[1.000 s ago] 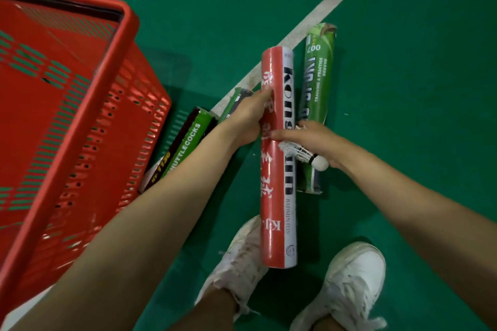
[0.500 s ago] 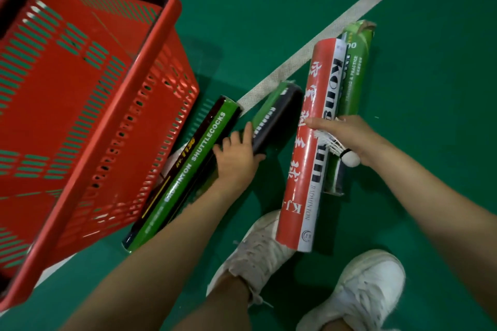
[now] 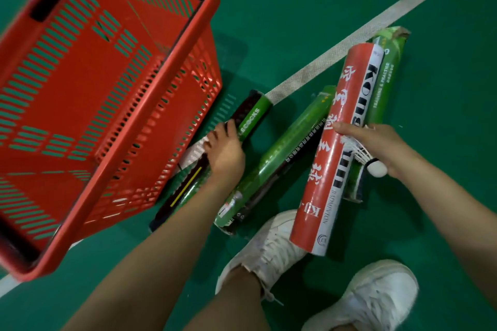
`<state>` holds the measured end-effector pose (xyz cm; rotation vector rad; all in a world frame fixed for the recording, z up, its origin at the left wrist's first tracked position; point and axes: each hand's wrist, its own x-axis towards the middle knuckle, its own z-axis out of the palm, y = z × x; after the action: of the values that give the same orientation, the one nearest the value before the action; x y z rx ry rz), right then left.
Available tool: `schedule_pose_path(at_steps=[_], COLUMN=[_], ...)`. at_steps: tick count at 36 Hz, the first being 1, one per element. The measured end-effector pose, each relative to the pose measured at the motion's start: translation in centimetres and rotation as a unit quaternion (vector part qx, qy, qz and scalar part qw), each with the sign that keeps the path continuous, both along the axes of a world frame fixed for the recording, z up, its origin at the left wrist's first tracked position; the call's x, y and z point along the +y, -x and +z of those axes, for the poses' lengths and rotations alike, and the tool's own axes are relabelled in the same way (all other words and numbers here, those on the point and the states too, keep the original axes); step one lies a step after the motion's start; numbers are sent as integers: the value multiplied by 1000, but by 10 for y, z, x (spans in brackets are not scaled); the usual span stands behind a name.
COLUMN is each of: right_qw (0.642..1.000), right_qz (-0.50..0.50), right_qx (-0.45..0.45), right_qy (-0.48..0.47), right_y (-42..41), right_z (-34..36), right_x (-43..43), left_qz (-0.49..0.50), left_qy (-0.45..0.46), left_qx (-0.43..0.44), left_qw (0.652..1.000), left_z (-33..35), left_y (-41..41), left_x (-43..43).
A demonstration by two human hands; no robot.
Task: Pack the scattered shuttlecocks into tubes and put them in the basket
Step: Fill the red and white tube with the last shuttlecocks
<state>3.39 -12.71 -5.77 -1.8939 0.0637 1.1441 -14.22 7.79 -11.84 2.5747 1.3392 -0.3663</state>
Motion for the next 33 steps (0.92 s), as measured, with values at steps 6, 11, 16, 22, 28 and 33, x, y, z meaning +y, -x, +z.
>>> schedule_pose_path(at_steps=[6,11,16,22,28,33], right_qw=[1000,1000,1000,999,984,982], right_qz=[-3,-9,-12,-27,-149,-125], right_qx=[-1,6,13,14,42,79], right_qy=[8,5,-5,-44,-92,-122], right_y=[1,1,2,6,-1,-2], right_z=[0,3,2,5,7,10], right_x=[2,-1,-2,3,6,-4], left_qz=[-34,-39,-118,-100,-64,-105], left_qy=[131,250,227,383,468,499], left_qx=[-254,-278,-193,-150,-198,-155], left_qw=[958,927,947,906,859,846], left_z=[3,22,38,66,69,71], left_y=[-52,-70,-65,-68,-88,-97], left_x=[-13,-5,4,-52,-79,-70])
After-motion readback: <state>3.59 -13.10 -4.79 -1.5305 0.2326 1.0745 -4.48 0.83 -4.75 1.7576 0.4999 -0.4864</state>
